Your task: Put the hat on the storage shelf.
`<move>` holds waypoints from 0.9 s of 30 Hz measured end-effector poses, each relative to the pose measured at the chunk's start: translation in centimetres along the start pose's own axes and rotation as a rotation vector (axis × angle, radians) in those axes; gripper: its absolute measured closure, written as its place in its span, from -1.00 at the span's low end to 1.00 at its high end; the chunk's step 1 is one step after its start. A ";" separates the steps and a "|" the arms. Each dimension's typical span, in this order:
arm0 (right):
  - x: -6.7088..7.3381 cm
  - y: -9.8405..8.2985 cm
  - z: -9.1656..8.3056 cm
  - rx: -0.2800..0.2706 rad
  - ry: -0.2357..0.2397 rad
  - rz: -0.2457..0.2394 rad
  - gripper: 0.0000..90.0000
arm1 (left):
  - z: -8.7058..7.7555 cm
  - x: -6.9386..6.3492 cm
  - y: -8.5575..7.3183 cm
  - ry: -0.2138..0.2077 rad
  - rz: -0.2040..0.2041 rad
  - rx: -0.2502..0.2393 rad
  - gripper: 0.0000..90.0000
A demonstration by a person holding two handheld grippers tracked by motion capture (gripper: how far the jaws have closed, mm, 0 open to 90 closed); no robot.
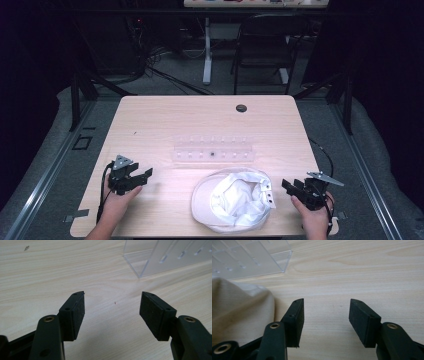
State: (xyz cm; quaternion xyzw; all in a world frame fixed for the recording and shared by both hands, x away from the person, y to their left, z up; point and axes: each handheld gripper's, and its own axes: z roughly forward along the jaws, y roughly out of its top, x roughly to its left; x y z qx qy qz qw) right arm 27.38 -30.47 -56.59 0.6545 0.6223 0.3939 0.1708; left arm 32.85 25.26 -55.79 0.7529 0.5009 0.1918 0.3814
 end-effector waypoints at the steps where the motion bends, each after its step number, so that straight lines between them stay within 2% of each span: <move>1: 0.1 0.1 0.0 -0.003 0.010 0.008 0.01 | 0.0 -0.1 0.0 0.001 0.017 0.000 -0.17; 5: -0.1 0.4 -0.2 0.008 0.028 0.010 -0.07 | 0.0 -0.1 0.0 0.002 0.016 0.010 -0.06; 7: -0.1 0.5 -0.3 0.025 0.051 0.022 -0.10 | -0.1 0.0 0.0 -0.002 0.007 0.002 -0.05; 9: -0.1 0.7 -0.4 0.034 0.063 0.032 -0.10 | -0.3 0.0 0.0 0.008 0.014 -0.009 0.04; 12: 0.0 1.1 -0.8 0.071 0.092 0.059 0.03 | -0.3 -0.1 -0.3 -0.017 0.014 -0.022 0.07; 14: 0.0 1.3 -1.0 0.081 0.104 0.070 0.06 | -0.3 -0.2 -0.3 -0.003 0.030 -0.018 0.08; 19: 0.2 2.0 -1.4 0.127 0.106 0.042 0.08 | -0.3 -0.1 -0.3 -0.002 0.001 -0.021 0.07; 21: 0.2 2.3 -1.6 0.145 0.112 0.043 0.13 | -0.3 0.0 -0.3 0.000 0.002 -0.015 0.11; 22: 0.2 2.6 -1.8 0.164 0.106 0.027 0.13 | -0.3 0.0 -0.4 0.001 0.000 -0.012 0.11; 23: 0.4 2.7 -1.7 0.158 0.118 0.030 0.12 | -0.3 0.0 -0.4 0.000 -0.003 -0.010 0.11; 24: 0.6 2.9 -1.7 0.162 0.110 0.026 0.11 | -0.3 -0.1 -0.4 -0.003 -0.006 -0.009 0.11; 26: 0.8 3.3 -1.9 0.196 0.105 -0.010 0.08 | -0.3 -0.2 -0.4 -0.009 -0.004 0.001 0.10; 27: 1.0 3.5 -1.9 0.207 0.102 -0.008 0.07 | -0.2 -0.2 -0.5 -0.010 -0.002 0.004 0.10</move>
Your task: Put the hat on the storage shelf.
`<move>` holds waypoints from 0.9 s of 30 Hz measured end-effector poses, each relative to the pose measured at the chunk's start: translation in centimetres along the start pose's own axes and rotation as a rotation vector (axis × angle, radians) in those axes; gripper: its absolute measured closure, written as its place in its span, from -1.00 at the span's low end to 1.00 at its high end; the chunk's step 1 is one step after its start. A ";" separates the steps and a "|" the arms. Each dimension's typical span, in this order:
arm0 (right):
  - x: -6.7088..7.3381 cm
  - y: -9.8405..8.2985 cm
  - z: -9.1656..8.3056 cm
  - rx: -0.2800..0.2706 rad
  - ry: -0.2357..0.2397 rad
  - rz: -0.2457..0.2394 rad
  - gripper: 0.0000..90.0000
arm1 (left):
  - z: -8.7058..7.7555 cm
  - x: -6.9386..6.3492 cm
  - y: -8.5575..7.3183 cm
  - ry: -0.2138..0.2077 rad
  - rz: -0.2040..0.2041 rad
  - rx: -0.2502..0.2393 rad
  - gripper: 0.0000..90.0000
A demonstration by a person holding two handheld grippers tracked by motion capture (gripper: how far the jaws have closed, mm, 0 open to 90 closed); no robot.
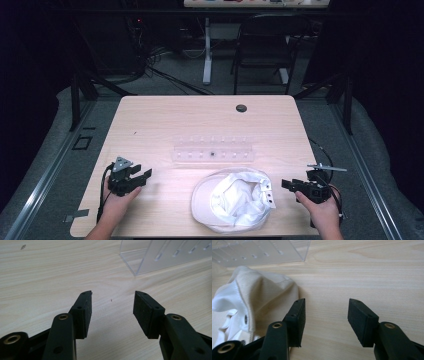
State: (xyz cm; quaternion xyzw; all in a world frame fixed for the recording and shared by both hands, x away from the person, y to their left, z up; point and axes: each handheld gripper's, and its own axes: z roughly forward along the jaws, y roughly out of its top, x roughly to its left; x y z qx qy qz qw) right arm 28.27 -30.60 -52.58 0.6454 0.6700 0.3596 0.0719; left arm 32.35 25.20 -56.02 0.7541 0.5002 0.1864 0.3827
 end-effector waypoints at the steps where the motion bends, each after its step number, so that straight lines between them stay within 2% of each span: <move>1: 0.1 0.2 -0.1 0.015 0.002 -0.010 0.07 | 0.1 -0.1 0.0 -0.002 0.004 0.005 0.10; 5: 1.0 0.9 -0.6 0.065 0.010 -0.021 0.08 | 0.4 -0.4 -0.1 -0.008 0.010 0.020 0.10; 11: 1.7 1.8 -1.3 0.115 0.050 -0.021 0.09 | 0.5 -0.5 -0.2 -0.010 0.014 0.027 0.10; 17: 2.1 2.4 -1.5 0.178 0.050 -0.039 0.09 | 0.5 -0.6 -0.2 -0.009 0.009 0.021 0.10; 19: 2.2 2.5 -1.6 0.208 0.077 0.006 0.10 | 0.5 -0.6 -0.2 -0.010 0.011 0.022 0.11; 27: 2.3 2.6 -1.5 0.303 0.129 0.046 0.12 | 0.6 -0.7 -0.2 -0.016 0.026 0.032 0.10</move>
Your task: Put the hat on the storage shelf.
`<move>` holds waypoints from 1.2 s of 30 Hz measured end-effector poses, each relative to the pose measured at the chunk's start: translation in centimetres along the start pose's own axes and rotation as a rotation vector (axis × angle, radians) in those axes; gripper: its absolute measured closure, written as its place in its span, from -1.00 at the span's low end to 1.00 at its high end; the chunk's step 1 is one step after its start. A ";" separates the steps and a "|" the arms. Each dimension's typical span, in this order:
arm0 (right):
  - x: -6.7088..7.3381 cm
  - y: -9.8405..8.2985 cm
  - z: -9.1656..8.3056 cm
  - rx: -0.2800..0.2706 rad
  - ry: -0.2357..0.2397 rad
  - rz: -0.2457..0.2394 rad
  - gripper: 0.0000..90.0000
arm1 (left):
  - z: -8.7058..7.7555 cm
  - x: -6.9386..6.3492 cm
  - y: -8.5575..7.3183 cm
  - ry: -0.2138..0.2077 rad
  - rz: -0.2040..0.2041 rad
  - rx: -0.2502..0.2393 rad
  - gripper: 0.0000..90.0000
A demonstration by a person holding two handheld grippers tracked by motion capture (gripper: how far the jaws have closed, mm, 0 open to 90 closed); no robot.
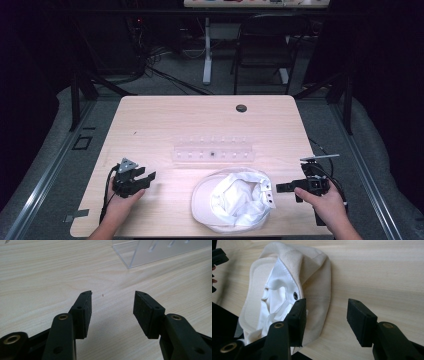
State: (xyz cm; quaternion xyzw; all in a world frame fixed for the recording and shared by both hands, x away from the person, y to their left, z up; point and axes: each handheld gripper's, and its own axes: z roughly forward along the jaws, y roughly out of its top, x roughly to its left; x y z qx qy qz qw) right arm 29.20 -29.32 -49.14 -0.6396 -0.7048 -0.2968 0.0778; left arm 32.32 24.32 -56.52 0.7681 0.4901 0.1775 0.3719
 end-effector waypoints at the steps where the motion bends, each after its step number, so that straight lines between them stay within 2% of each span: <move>1: 0.1 0.0 0.1 0.006 0.004 0.013 0.12 | 0.1 -0.1 0.0 0.001 -0.003 0.001 0.10; 3: 0.1 0.0 0.1 0.019 0.027 0.033 0.12 | 0.2 -0.2 0.0 0.000 0.010 0.012 0.10; 6: 0.3 0.1 0.1 0.040 0.047 0.024 0.12 | 0.3 -0.5 -0.1 0.000 0.017 0.014 0.10; 10: 0.5 0.2 0.5 0.047 0.048 0.038 0.11 | 0.3 -0.5 0.0 -0.002 0.021 0.012 0.09; 11: 0.6 0.3 0.5 0.069 0.042 0.034 0.12 | 0.3 -0.5 0.0 0.002 0.020 0.013 0.09; 15: 0.8 0.3 0.9 0.100 0.056 0.039 0.12 | 0.3 -0.4 0.0 0.004 0.025 0.020 0.09; 16: 0.9 0.3 1.1 0.091 0.058 0.052 0.12 | 0.3 -0.4 0.0 0.004 0.022 0.019 0.09; 17: 0.9 0.4 1.1 0.109 0.066 0.043 0.12 | 0.4 -0.4 0.0 0.004 0.023 0.019 0.09; 20: 1.0 0.4 1.2 0.117 0.079 0.048 0.12 | 0.4 -0.4 -0.1 -0.001 0.020 0.022 0.08; 21: 1.3 0.4 1.5 0.099 0.084 0.074 0.12 | 0.4 -0.4 -0.1 0.000 0.020 0.022 0.08; 22: 1.1 0.5 1.4 0.137 0.093 0.040 0.13 | 0.4 -0.4 -0.1 0.001 0.022 0.022 0.08; 23: 1.3 0.5 1.7 0.135 0.099 0.073 0.15 | 0.4 -0.4 -0.1 0.000 0.021 0.021 0.08; 25: 1.3 0.5 2.0 0.148 0.108 0.063 0.17 | 0.4 -0.4 -0.1 0.000 0.022 0.020 0.08; 26: 1.4 0.4 2.3 0.133 0.104 0.090 0.18 | 0.4 -0.4 -0.1 0.000 0.022 0.020 0.08; 27: 1.4 0.4 2.3 0.133 0.104 0.090 0.18 | 0.4 -0.4 -0.1 0.000 0.021 0.019 0.08; 28: 1.2 0.4 2.4 0.170 0.115 0.085 0.18 | 0.4 -0.4 -0.1 -0.001 0.021 0.019 0.08; 29: 1.1 0.4 2.8 0.178 0.131 0.085 0.18 | 0.4 -0.4 -0.1 -0.002 0.021 0.020 0.08; 31: 1.1 0.4 3.0 0.178 0.135 0.091 0.18 | 0.4 -0.4 -0.1 -0.001 0.018 0.019 0.08; 32: 1.2 0.3 3.3 0.186 0.144 0.109 0.18 | 0.5 -0.5 -0.1 -0.001 0.017 0.019 0.08; 36: 1.2 0.4 3.6 0.205 0.182 0.112 0.18 | 0.5 -0.4 -0.1 -0.003 0.018 0.024 0.08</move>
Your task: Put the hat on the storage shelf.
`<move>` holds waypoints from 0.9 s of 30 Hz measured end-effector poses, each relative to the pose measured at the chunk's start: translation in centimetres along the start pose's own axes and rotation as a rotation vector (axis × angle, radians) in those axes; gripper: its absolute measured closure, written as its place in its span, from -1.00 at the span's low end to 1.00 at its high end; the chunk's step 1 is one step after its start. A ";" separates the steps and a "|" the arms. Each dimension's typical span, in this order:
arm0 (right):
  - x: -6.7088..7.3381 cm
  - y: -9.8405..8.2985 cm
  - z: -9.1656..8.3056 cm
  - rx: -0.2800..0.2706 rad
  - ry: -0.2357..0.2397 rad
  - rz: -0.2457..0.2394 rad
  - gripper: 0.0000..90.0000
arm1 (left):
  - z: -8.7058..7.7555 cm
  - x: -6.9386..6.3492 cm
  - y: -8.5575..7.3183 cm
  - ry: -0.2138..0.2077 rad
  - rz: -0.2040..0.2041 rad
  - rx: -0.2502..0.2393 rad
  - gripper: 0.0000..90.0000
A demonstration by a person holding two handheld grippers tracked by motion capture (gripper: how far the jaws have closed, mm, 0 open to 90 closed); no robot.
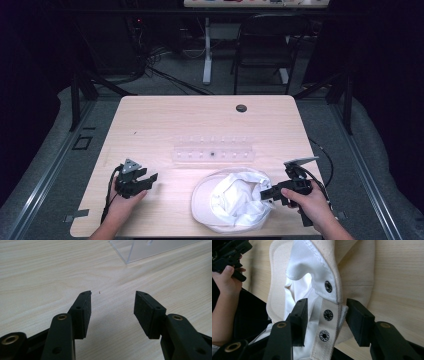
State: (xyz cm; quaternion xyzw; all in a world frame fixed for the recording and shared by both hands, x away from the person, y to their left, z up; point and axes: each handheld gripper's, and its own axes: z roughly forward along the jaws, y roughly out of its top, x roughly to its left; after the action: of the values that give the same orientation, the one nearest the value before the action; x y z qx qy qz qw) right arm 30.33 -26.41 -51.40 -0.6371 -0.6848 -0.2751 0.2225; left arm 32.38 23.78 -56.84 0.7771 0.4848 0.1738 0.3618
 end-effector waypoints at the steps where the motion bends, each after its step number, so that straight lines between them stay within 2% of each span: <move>1: 0.0 0.0 0.4 -0.005 0.007 0.006 0.18 | 0.0 0.0 0.0 0.000 0.001 0.000 0.08; 8: 0.4 0.1 1.0 -0.009 0.015 0.010 0.18 | 0.0 0.0 0.0 0.002 0.001 -0.003 0.08; 10: 0.6 0.2 0.6 0.013 0.021 0.000 0.20 | 0.0 0.0 0.0 -0.001 0.003 0.001 0.08; 11: 0.8 0.1 0.6 -0.007 0.022 0.008 0.20 | 0.0 0.0 0.0 0.000 0.002 0.001 0.08; 13: 1.0 0.3 0.1 0.007 0.024 -0.012 0.23 | 0.0 0.0 0.0 -0.001 0.001 0.001 0.08; 16: 1.2 0.3 -0.1 0.003 0.025 -0.010 0.25 | 0.0 0.0 0.0 0.002 0.001 0.000 0.08; 17: 1.4 0.4 -0.4 0.005 0.025 -0.011 0.35 | 0.0 0.0 0.0 0.003 0.004 0.000 0.08; 19: 1.5 0.3 -0.4 -0.001 0.018 -0.008 0.38 | 0.0 0.0 0.0 0.004 0.003 -0.002 0.08; 20: 1.7 0.3 -0.4 -0.001 0.007 0.011 0.41 | 0.0 0.0 0.0 0.007 0.003 -0.001 0.08; 21: 1.6 0.4 -0.5 0.007 0.000 -0.007 0.47 | 0.0 0.0 0.0 0.006 0.004 0.001 0.08; 24: 1.8 0.5 -0.4 0.004 -0.007 0.003 0.52 | 0.0 0.0 0.0 0.004 0.004 -0.001 0.08; 25: 1.8 0.6 -0.4 0.019 -0.013 -0.010 0.53 | 0.0 0.0 0.0 0.007 0.002 0.000 0.08; 26: 2.0 0.6 -0.2 0.001 -0.019 -0.002 0.58 | 0.0 0.0 0.0 0.007 0.005 0.002 0.08; 27: 2.1 0.7 -0.2 0.013 -0.031 -0.022 0.62 | 0.0 0.0 0.0 0.003 0.005 0.003 0.08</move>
State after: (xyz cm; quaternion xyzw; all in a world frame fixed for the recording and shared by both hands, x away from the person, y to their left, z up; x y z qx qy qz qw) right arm 30.81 -24.99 -49.80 -0.6322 -0.6970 -0.2633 0.2129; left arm 32.40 23.79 -56.87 0.7785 0.4835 0.1751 0.3597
